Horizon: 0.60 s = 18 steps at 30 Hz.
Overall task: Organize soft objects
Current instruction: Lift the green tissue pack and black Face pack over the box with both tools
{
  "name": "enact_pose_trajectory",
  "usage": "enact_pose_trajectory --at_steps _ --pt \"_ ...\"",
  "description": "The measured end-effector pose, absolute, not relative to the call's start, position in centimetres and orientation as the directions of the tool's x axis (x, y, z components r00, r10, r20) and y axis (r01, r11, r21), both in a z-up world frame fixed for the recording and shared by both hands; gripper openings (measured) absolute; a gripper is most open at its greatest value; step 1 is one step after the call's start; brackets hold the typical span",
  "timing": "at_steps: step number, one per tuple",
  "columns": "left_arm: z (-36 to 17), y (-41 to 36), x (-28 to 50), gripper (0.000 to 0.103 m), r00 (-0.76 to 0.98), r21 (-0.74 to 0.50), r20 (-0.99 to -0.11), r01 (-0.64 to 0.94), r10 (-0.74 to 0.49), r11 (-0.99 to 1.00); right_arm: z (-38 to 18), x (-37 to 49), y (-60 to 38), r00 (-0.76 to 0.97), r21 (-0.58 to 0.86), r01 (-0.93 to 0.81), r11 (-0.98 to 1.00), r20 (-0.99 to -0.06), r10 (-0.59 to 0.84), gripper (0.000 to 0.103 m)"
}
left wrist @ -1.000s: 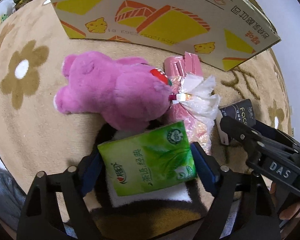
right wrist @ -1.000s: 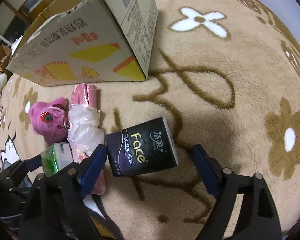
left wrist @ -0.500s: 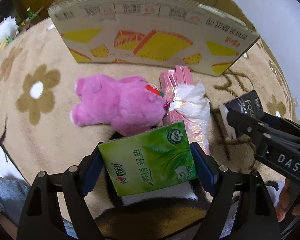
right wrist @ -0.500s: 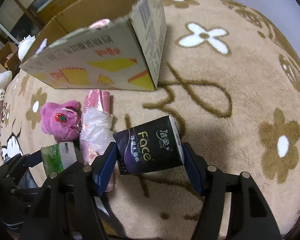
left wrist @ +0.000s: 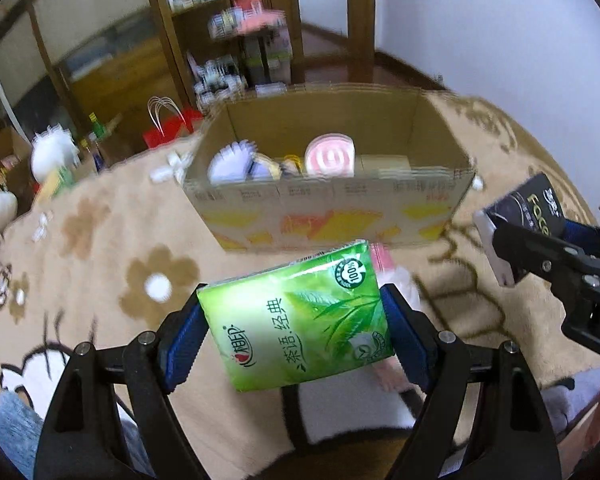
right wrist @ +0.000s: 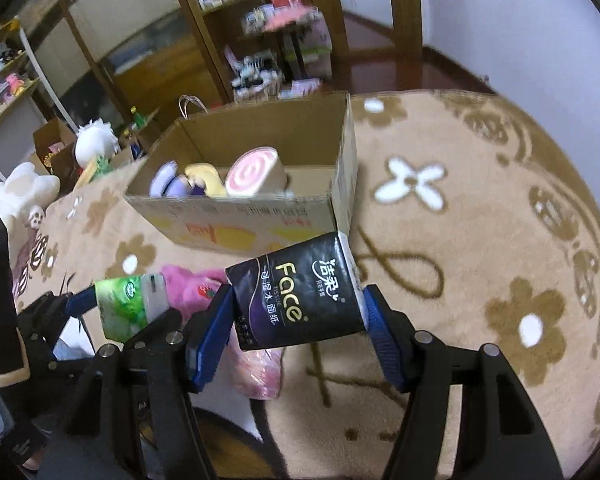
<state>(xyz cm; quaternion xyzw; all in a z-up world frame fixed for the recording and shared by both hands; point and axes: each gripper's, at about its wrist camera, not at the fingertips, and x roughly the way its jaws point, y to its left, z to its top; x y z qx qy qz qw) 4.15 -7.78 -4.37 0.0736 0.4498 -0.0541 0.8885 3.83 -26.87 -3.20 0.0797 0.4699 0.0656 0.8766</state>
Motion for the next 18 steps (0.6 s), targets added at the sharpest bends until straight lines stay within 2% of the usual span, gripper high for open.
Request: enact_pose_trajectory --at_steps 3,18 --pt "-2.1 -6.8 4.0 0.082 0.678 0.110 -0.735 0.120 0.000 0.987 -1.7 3.5 -27.0 0.600 0.208 -0.022 0.978 -0.780 0.180 0.068" --pt "5.2 -5.2 8.5 0.082 0.813 0.139 -0.582 0.102 -0.002 0.985 5.0 6.0 -27.9 0.782 0.154 -0.070 0.986 -0.606 0.150 0.068"
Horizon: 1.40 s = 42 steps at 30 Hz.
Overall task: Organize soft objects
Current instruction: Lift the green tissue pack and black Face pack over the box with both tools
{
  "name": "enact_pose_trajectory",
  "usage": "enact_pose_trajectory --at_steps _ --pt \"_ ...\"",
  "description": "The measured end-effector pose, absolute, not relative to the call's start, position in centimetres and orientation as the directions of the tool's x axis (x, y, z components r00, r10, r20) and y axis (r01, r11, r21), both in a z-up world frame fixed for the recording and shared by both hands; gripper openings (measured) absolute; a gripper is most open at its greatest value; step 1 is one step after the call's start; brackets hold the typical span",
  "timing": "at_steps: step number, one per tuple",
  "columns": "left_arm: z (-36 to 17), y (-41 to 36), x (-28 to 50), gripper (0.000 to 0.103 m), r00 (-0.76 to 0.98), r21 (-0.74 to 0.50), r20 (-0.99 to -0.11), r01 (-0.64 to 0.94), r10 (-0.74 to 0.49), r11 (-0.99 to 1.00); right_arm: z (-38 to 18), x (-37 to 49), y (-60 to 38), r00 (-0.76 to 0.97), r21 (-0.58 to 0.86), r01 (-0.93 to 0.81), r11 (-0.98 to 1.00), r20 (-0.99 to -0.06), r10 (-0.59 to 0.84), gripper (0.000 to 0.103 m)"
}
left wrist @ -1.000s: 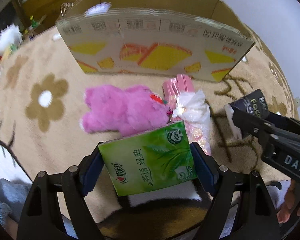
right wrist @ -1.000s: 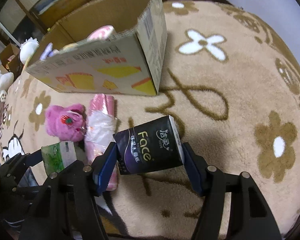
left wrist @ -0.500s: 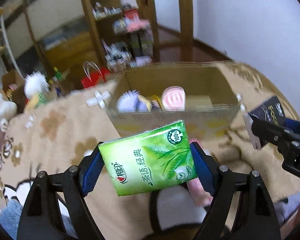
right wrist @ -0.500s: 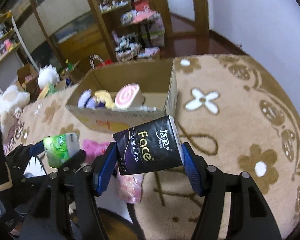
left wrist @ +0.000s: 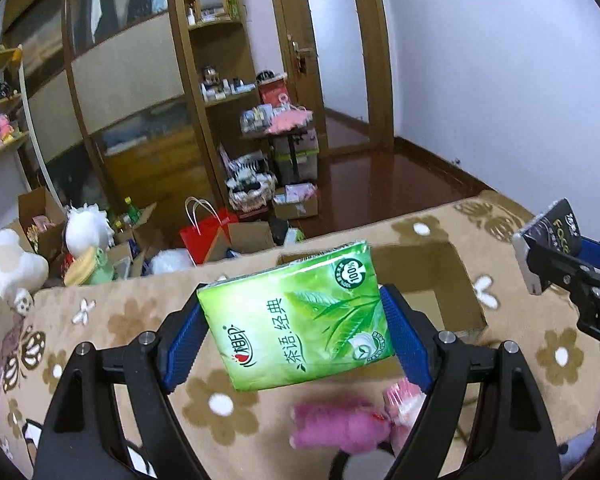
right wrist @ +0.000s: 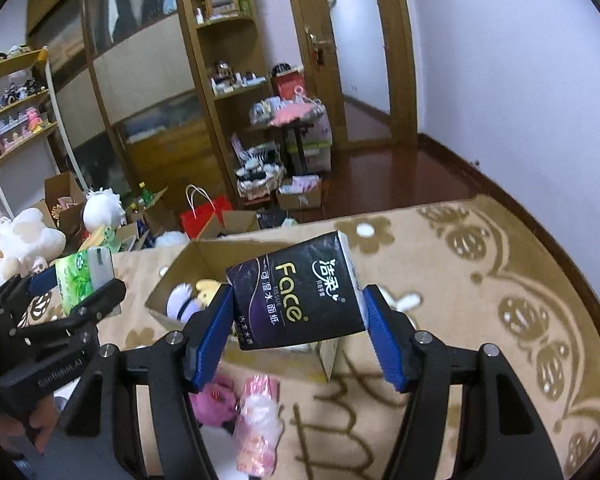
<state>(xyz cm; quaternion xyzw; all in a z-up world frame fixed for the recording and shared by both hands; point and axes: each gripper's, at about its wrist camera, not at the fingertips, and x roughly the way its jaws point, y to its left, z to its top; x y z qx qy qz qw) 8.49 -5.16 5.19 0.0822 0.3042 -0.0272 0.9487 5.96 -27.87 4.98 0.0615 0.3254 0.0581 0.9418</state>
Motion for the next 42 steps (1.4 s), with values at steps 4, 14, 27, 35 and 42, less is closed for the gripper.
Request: enact_pose_trajectory --at_steps 4,14,27,35,42 --pt "5.9 -5.1 10.0 0.082 0.833 0.147 -0.554 0.095 0.003 0.985 5.5 7.0 -27.9 0.797 0.142 -0.074 0.987 -0.587 0.144 0.068" --pt "5.3 -4.9 12.8 0.082 0.832 0.152 -0.555 0.100 0.001 0.983 4.6 9.7 -27.2 0.790 0.180 -0.109 0.978 -0.581 0.195 0.068" --pt "0.4 -5.9 15.6 0.082 0.756 0.134 -0.654 0.168 -0.040 0.977 1.3 11.8 -26.5 0.757 0.156 -0.119 0.981 -0.625 0.191 0.068" --pt "-2.6 -5.5 17.1 0.082 0.690 0.067 -0.718 0.194 -0.088 0.979 -1.2 12.7 -26.0 0.727 0.148 -0.142 0.979 -0.655 0.205 0.068" --pt "-4.0 -4.7 17.9 0.082 0.652 0.008 -0.747 0.200 -0.127 0.980 -3.1 13.0 -25.1 0.704 0.110 -0.175 0.978 -0.681 0.202 0.068"
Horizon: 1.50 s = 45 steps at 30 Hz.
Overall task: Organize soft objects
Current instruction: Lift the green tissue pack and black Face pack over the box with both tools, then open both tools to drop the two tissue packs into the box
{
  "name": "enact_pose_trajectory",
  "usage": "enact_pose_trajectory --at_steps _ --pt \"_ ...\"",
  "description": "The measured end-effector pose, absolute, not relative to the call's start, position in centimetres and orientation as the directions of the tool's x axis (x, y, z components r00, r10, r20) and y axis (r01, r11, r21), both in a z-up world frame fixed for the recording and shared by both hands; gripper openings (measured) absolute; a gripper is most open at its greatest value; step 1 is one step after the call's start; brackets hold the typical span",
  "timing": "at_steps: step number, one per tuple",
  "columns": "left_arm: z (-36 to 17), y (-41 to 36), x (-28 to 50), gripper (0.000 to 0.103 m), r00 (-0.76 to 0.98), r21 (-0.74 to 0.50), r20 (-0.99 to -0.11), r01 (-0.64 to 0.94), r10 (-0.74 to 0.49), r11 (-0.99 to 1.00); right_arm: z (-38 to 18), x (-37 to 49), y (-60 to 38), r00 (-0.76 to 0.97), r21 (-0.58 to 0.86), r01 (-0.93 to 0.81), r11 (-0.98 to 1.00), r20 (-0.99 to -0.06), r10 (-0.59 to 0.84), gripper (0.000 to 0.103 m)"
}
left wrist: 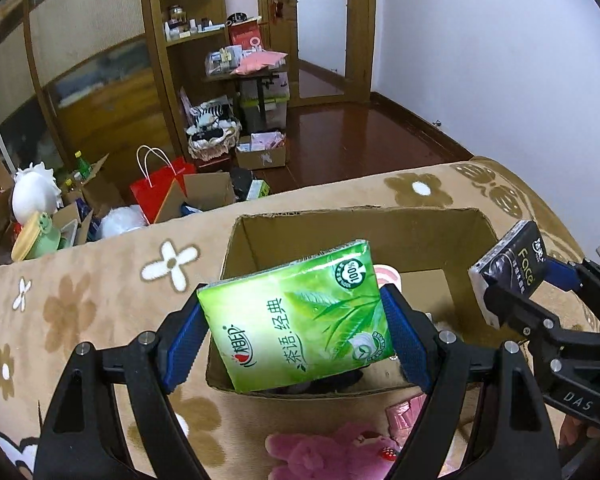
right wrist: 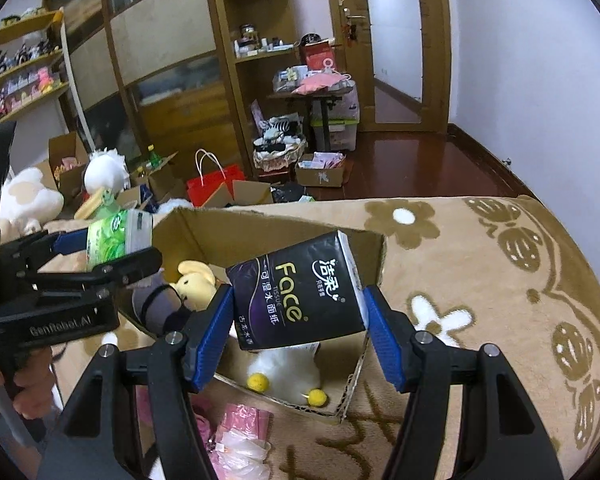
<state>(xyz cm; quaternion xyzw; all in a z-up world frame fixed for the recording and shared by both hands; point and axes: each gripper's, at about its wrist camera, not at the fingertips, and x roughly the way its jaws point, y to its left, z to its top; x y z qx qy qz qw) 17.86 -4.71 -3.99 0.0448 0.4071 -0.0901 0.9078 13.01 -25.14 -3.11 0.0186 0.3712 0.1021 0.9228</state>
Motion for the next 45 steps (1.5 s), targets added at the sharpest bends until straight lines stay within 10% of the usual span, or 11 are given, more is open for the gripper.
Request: enact_pose_trajectory --at_steps 36,45 --pt "-5.5 -4.6 18.9 0.084 0.605 0.018 -0.788 0.208 -0.115 0.978 -4.5 13.3 -23.6 0.686 0.021 -0.208 0.978 -0.710 0.161 0.070" --pt "-4.1 -3.6 17.5 0.095 0.628 0.042 -0.774 0.186 -0.086 0.982 -3.5 12.6 -24.2 0.707 0.044 -0.173 0.984 -0.690 0.155 0.089"
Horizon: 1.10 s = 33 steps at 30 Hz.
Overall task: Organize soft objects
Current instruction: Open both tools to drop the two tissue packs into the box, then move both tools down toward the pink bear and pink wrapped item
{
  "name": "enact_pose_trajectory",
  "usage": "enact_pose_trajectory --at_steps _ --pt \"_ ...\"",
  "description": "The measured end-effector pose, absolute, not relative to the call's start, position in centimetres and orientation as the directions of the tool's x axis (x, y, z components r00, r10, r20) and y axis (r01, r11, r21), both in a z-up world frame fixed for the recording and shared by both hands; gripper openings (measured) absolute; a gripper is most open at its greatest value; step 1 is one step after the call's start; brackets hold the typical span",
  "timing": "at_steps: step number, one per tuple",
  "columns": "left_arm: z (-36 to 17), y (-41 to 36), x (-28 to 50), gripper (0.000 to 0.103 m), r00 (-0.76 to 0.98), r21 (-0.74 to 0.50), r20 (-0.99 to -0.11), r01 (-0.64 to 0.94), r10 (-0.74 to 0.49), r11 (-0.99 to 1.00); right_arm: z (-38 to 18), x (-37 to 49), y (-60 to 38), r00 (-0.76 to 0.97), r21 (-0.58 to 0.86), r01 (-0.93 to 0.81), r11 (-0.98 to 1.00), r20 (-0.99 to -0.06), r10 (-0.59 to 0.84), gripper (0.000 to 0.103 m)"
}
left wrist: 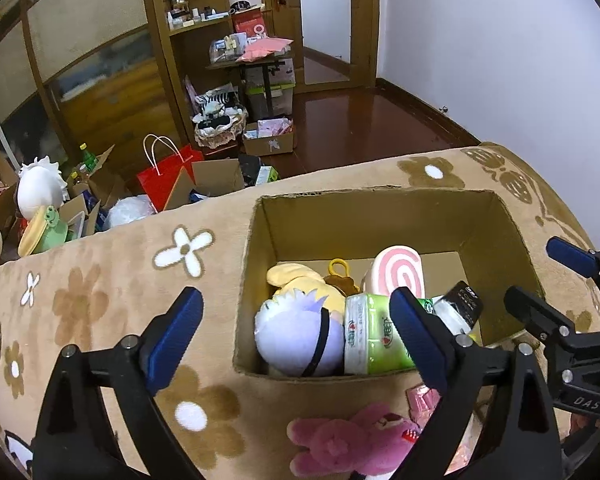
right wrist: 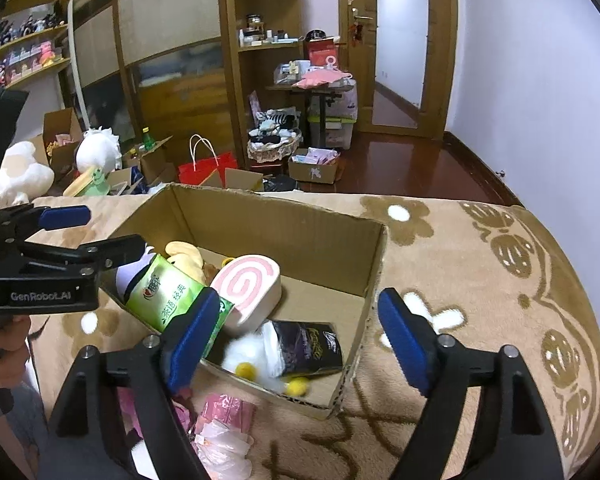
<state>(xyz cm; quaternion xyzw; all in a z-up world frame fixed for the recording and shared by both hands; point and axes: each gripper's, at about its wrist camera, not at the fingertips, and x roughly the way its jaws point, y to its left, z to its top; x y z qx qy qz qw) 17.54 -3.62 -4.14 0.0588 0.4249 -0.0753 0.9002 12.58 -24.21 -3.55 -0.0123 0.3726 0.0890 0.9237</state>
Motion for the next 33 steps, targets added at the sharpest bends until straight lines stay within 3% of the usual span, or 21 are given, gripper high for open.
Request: enact_pose_trajectory --at_steps 5,17,33 --pt "-3.0 -3.1 16.2 0.097 0.634 0.046 -0.769 0.179 -0.079 0.983 -2.5 11.5 -24.3 0.718 0.072 -0.159 0.985 -0.676 0.166 0.103" --pt "-1.0 -1.4 12.7 0.101 0.607 -0.017 -0.787 0.148 -0.105 0.989 -1.7 8.5 -22.7 0.700 0.059 -0.186 0.981 -0.692 0.175 0.103" --pt "-4.0 -1.9 10.9 0.101 0.450 -0.036 -0.885 0.180 -0.115 0.983 -4.0 4.8 -21.1 0.616 0.065 -0.185 0.981 -0.770 0.167 0.103"
